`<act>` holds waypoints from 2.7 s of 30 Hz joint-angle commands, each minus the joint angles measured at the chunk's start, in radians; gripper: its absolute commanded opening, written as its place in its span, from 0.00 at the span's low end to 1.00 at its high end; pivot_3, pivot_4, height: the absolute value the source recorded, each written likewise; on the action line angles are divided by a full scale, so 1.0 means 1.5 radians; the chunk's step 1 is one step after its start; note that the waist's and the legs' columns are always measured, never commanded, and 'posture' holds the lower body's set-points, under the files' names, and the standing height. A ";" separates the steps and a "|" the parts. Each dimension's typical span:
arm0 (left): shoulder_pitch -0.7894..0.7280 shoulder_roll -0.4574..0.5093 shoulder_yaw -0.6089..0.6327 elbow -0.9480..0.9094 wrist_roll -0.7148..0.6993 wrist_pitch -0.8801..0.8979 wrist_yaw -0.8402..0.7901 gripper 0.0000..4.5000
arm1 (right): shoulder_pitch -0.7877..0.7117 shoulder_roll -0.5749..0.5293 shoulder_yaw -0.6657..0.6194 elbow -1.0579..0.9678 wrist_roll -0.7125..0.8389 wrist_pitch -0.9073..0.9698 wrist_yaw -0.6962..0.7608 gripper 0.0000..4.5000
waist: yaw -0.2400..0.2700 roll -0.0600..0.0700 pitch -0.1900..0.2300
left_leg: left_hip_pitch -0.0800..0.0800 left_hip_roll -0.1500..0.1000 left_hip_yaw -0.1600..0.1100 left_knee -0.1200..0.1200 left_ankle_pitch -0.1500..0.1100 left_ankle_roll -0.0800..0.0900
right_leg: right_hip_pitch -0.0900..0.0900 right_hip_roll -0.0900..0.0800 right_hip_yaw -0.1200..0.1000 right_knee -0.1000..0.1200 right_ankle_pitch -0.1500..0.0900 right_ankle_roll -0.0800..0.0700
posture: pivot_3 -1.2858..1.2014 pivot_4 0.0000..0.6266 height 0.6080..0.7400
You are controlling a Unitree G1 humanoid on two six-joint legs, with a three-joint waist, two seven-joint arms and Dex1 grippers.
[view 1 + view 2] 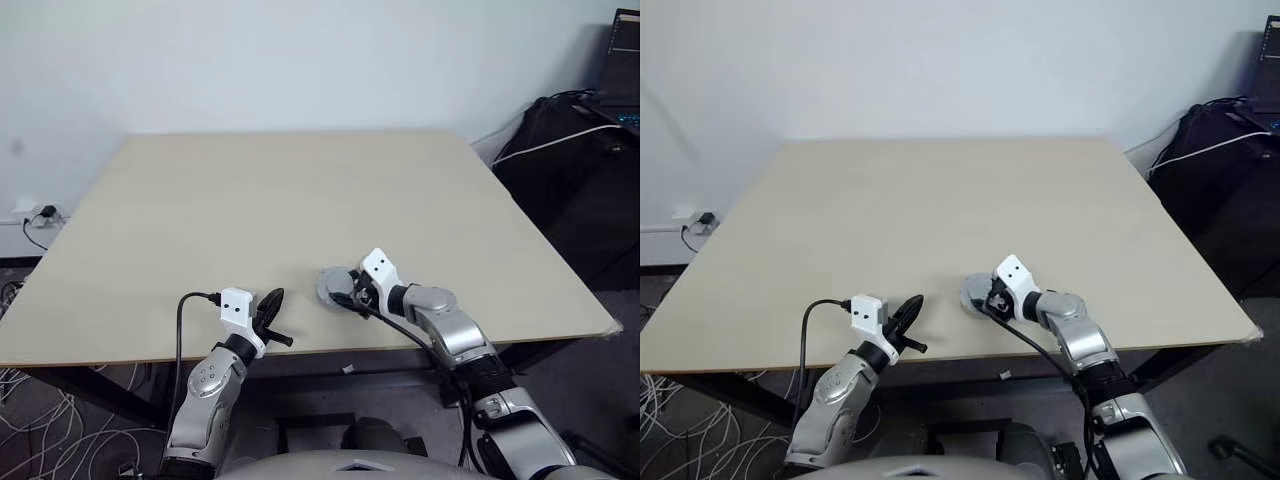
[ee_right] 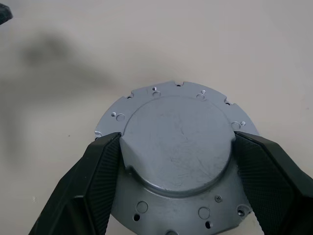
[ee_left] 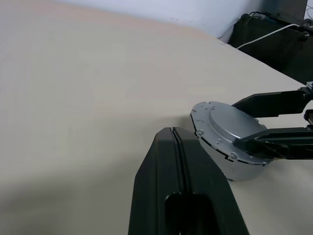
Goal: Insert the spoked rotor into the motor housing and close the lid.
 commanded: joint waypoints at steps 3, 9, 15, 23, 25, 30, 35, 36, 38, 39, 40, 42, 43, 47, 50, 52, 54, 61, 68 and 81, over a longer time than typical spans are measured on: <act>-0.006 -0.002 -0.005 -0.026 0.001 -0.002 -0.003 0.00 | -0.001 -0.010 0.010 0.015 -0.033 0.005 -0.028 0.73 | 0.000 0.000 0.000 | 0.000 0.000 0.000 0.000 0.000 0.000 | 0.000 0.000 0.000 0.000 0.000 0.000 | 0.52 0.00 1.00; -0.005 -0.003 -0.007 -0.026 0.001 -0.001 -0.004 0.00 | 0.000 -0.024 0.021 0.013 -0.028 0.013 -0.005 0.73 | 0.001 0.000 0.000 | 0.001 0.000 0.000 0.000 0.000 0.000 | 0.001 0.000 0.000 0.000 0.000 0.000 | 0.52 0.00 1.00; -0.006 -0.004 -0.009 -0.025 0.000 0.000 -0.004 0.00 | -0.002 -0.028 0.021 0.015 -0.029 0.014 -0.003 0.73 | 0.001 0.000 0.000 | 0.001 0.000 0.000 0.000 0.000 0.000 | 0.001 0.000 0.000 0.000 0.000 0.000 | 0.52 0.00 1.00; -0.007 -0.005 -0.008 -0.025 0.000 0.000 -0.003 0.00 | -0.005 -0.031 0.023 0.020 -0.035 0.013 -0.010 0.73 | 0.001 0.000 0.000 | 0.001 0.000 0.000 0.000 0.000 0.000 | 0.001 -0.001 0.000 0.000 0.000 0.000 | 0.52 0.00 1.00; -0.007 -0.005 -0.007 -0.024 -0.001 0.001 -0.002 0.00 | -0.005 -0.034 0.026 0.023 -0.039 0.007 -0.011 0.73 | 0.001 0.000 0.000 | 0.001 0.000 0.000 0.000 0.000 0.000 | 0.001 -0.001 0.000 0.000 0.000 0.000 | 0.52 0.00 1.00; -0.008 -0.005 -0.006 -0.024 -0.001 0.002 -0.002 0.00 | -0.004 -0.041 0.029 0.031 -0.039 0.003 -0.006 0.73 | 0.001 0.000 0.000 | 0.001 0.000 0.000 0.000 -0.001 -0.002 | 0.001 -0.001 0.000 0.000 0.000 0.000 | 0.52 0.00 1.00; -0.010 -0.005 -0.005 -0.023 -0.001 0.003 -0.002 0.00 | -0.005 -0.043 0.027 0.035 -0.035 0.004 -0.006 0.73 | 0.003 0.000 0.000 | 0.001 0.000 0.000 0.000 -0.001 -0.002 | 0.001 -0.001 0.000 -0.001 0.000 0.000 | 0.52 0.00 1.00; -0.011 -0.005 -0.005 -0.023 -0.001 0.003 -0.002 0.00 | -0.006 -0.042 0.025 0.035 -0.033 0.005 -0.006 0.73 | 0.003 0.000 0.000 | 0.001 0.000 0.000 0.000 -0.001 -0.002 | 0.001 -0.001 0.000 -0.001 0.000 0.000 | 0.52 0.00 1.00; -0.011 -0.004 -0.005 -0.023 -0.001 0.004 -0.003 0.00 | -0.005 -0.042 0.025 0.036 -0.032 0.006 -0.005 0.73 | 0.003 0.000 0.000 | 0.001 0.000 0.000 0.000 -0.001 -0.002 | 0.001 -0.001 0.000 -0.001 0.000 0.000 | 0.52 0.00 1.00; -0.011 -0.002 -0.007 -0.024 0.001 0.005 -0.004 0.00 | -0.005 -0.042 0.025 0.036 -0.032 0.006 -0.005 0.73 | 0.003 0.000 0.000 | 0.001 0.000 0.000 0.000 -0.001 -0.002 | 0.001 -0.001 0.000 -0.001 0.000 0.000 | 0.52 0.00 1.00; -0.013 0.002 -0.010 -0.024 0.005 0.008 -0.007 0.00 | -0.005 -0.042 0.025 0.036 -0.033 0.005 -0.006 0.73 | 0.003 0.000 0.000 | 0.001 0.000 0.000 0.000 -0.001 -0.002 | 0.001 -0.001 0.000 -0.001 0.000 0.000 | 0.52 0.00 1.00; -0.030 0.017 -0.025 -0.015 0.022 0.013 -0.020 0.00 | -0.004 -0.041 0.026 0.034 -0.032 0.006 -0.006 0.73 | 0.004 0.000 0.000 | 0.001 0.000 0.000 0.000 -0.001 -0.002 | 0.001 -0.001 0.000 0.000 0.000 0.000 | 0.52 0.00 1.00; -0.041 0.022 -0.033 -0.007 0.033 0.013 -0.022 0.00 | -0.004 -0.040 0.027 0.033 -0.032 0.007 -0.006 0.73 | 0.004 0.000 0.000 | 0.001 0.000 0.000 0.000 -0.001 -0.002 | 0.001 -0.001 0.000 0.000 0.000 0.000 | 0.52 0.00 1.00; -0.162 0.025 -0.066 0.082 0.079 0.008 -0.043 0.00 | -0.004 -0.031 0.030 0.038 -0.033 0.004 -0.009 0.73 | 0.009 0.000 0.000 | 0.001 0.000 0.000 0.000 -0.001 -0.002 | 0.001 0.000 -0.001 0.000 0.000 0.001 | 0.52 0.00 1.00; -0.242 0.011 -0.078 0.144 0.079 0.024 -0.071 0.00 | -0.002 -0.024 0.032 0.037 -0.032 0.004 -0.013 0.73 | 0.009 0.000 -0.001 | 0.001 0.000 0.000 0.000 0.001 0.001 | 0.002 0.000 -0.001 0.000 0.001 0.002 | 0.52 0.00 1.00; -0.285 0.002 -0.082 0.179 0.073 0.064 -0.086 0.00 | 0.001 -0.020 0.031 0.035 -0.031 0.004 -0.016 0.73 | 0.006 0.000 -0.001 | 0.001 0.000 0.000 0.000 0.001 0.001 | 0.002 0.001 -0.001 -0.001 0.001 0.002 | 0.52 0.00 1.00; -0.321 -0.001 -0.086 0.212 0.073 0.097 -0.101 0.00 | 0.005 -0.016 0.029 0.030 -0.030 0.005 -0.020 0.73 | 0.002 -0.001 -0.001 | 0.001 0.000 0.000 0.000 0.001 0.001 | 0.002 0.003 -0.001 -0.001 0.001 0.002 | 0.52 0.00 1.00; -0.412 -0.023 -0.061 0.291 0.061 0.170 -0.113 0.00 | 0.021 -0.009 0.026 0.005 -0.028 0.013 -0.032 0.73 | 0.000 -0.002 0.000 | 0.001 0.000 0.000 0.000 0.001 0.002 | 0.002 0.005 -0.001 -0.001 0.001 0.002 | 0.52 0.00 1.00; -0.453 -0.029 -0.049 0.330 0.055 0.219 -0.145 0.00 | 0.034 -0.010 0.022 -0.017 -0.026 0.021 -0.040 0.73 | 0.000 -0.002 0.000 | 0.001 0.000 0.000 -0.001 0.001 0.002 | 0.003 0.005 0.000 -0.002 0.001 0.002 | 0.52 0.00 1.00; -0.485 -0.019 -0.060 0.364 0.077 0.308 -0.174 0.00 | 0.046 -0.006 0.025 -0.037 -0.025 0.027 -0.047 0.73 | 0.001 -0.002 0.000 | 0.001 0.000 -0.001 -0.001 0.001 0.002 | 0.002 0.001 -0.001 -0.004 0.001 0.002 | 0.52 0.00 1.00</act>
